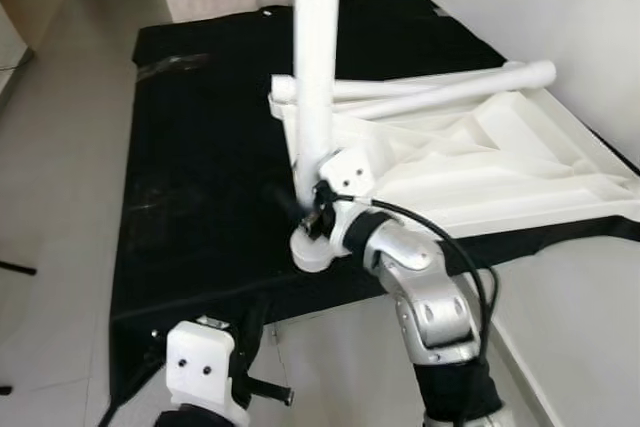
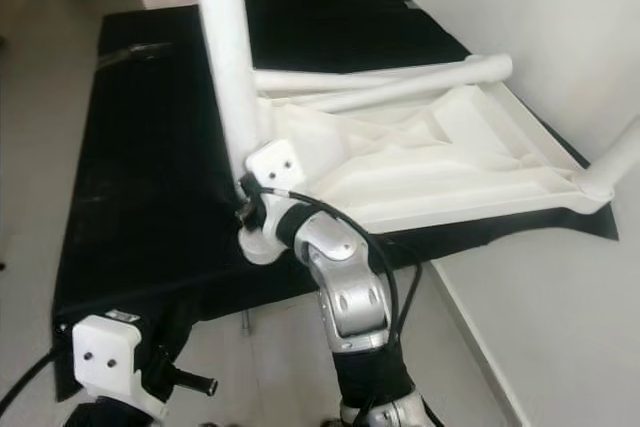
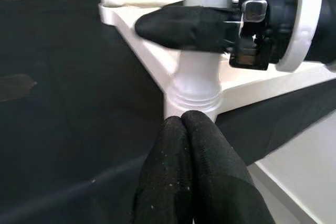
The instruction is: Building children table
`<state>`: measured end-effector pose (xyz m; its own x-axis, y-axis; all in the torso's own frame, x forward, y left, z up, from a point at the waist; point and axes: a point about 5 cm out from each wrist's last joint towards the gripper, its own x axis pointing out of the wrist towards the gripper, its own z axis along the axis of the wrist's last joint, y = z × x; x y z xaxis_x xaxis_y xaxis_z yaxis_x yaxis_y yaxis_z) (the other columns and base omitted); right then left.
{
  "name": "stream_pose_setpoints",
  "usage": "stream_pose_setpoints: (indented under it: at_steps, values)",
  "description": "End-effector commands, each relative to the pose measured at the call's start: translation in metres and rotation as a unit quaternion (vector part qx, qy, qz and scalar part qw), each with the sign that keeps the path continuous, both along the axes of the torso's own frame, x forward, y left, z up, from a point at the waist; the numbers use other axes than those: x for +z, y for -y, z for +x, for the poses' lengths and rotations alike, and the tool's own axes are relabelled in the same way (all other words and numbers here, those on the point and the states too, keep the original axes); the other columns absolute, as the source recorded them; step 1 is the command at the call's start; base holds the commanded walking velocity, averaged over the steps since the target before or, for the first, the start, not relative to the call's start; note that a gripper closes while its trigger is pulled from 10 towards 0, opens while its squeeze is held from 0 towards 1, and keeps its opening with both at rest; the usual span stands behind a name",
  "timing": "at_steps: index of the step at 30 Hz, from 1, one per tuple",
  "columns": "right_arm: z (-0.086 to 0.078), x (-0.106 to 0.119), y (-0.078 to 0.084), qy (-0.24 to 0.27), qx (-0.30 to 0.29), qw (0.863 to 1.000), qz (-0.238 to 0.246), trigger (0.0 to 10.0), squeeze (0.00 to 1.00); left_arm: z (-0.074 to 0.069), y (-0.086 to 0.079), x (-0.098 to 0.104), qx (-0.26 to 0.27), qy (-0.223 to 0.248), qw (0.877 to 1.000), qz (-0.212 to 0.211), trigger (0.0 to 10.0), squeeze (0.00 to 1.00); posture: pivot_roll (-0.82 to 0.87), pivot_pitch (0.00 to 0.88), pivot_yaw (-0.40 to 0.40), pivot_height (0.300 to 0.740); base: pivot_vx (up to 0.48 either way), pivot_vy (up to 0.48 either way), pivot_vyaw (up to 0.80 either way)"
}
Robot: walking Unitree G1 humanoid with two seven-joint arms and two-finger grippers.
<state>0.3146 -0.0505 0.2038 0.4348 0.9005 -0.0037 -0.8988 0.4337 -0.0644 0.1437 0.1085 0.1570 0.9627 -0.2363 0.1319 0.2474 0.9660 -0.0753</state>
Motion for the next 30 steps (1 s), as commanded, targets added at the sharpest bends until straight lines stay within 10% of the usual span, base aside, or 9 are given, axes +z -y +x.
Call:
stream_pose_setpoints:
  at_steps: [1, 3, 4, 5, 6, 17, 19, 30]
  values:
    - [0.004, 0.017, 0.000, 0.043, 0.112, 0.993, 0.008, 10.0, 1.00, -0.002, 0.003, -0.005, -0.002, -0.014, 1.000, 0.001, 10.0, 0.00, -0.01, 0.197, -0.026, 0.740, 0.000, 0.000, 0.00]
    - [0.007, 0.021, 0.004, 0.049, 0.134, 0.990, -0.003, 10.0, 1.00, -0.003, 0.003, -0.004, -0.002, -0.014, 1.000, 0.001, 10.0, 0.00, -0.01, 0.200, -0.030, 0.740, 0.000, 0.000, 0.00]
    - [0.011, 0.023, 0.007, 0.044, 0.158, 0.987, -0.009, 10.0, 0.76, -0.003, 0.003, -0.004, -0.002, -0.013, 1.000, 0.000, 10.0, 0.00, -0.01, 0.200, -0.030, 0.740, 0.000, 0.000, 0.00]
    - [0.011, 0.023, 0.007, 0.044, 0.158, 0.987, -0.009, 10.0, 0.76, -0.003, 0.003, -0.004, -0.002, -0.013, 1.000, 0.000, 10.0, 0.00, -0.01, 0.200, -0.030, 0.740, 0.000, 0.000, 0.00]
    - [0.017, 0.026, 0.011, 0.042, 0.176, 0.983, -0.021, 10.0, 0.00, -0.004, 0.004, -0.004, -0.001, -0.013, 1.000, 0.001, 10.0, 0.00, -0.01, 0.200, -0.029, 0.740, 0.000, 0.000, 0.00]
    - [0.042, 0.054, 0.009, 0.026, 0.254, 0.965, -0.059, 10.0, 0.00, -0.009, 0.004, -0.001, 0.003, -0.014, 1.000, 0.003, 10.0, 0.00, 0.02, 0.220, -0.034, 0.740, 0.000, 0.000, 0.00]
    - [0.045, 0.056, 0.009, 0.019, 0.273, 0.960, -0.060, 0.0, 0.00, -0.010, 0.003, -0.001, 0.004, -0.015, 1.000, 0.004, 10.0, 0.00, 0.02, 0.225, -0.035, 0.740, 0.000, 0.000, 0.00]
    - [0.047, 0.053, 0.014, 0.012, 0.303, 0.951, -0.068, 0.0, 0.00, -0.010, 0.003, 0.000, 0.007, -0.015, 1.000, 0.006, 10.0, 0.00, 0.02, 0.226, -0.030, 0.740, 0.000, 0.000, 0.00]
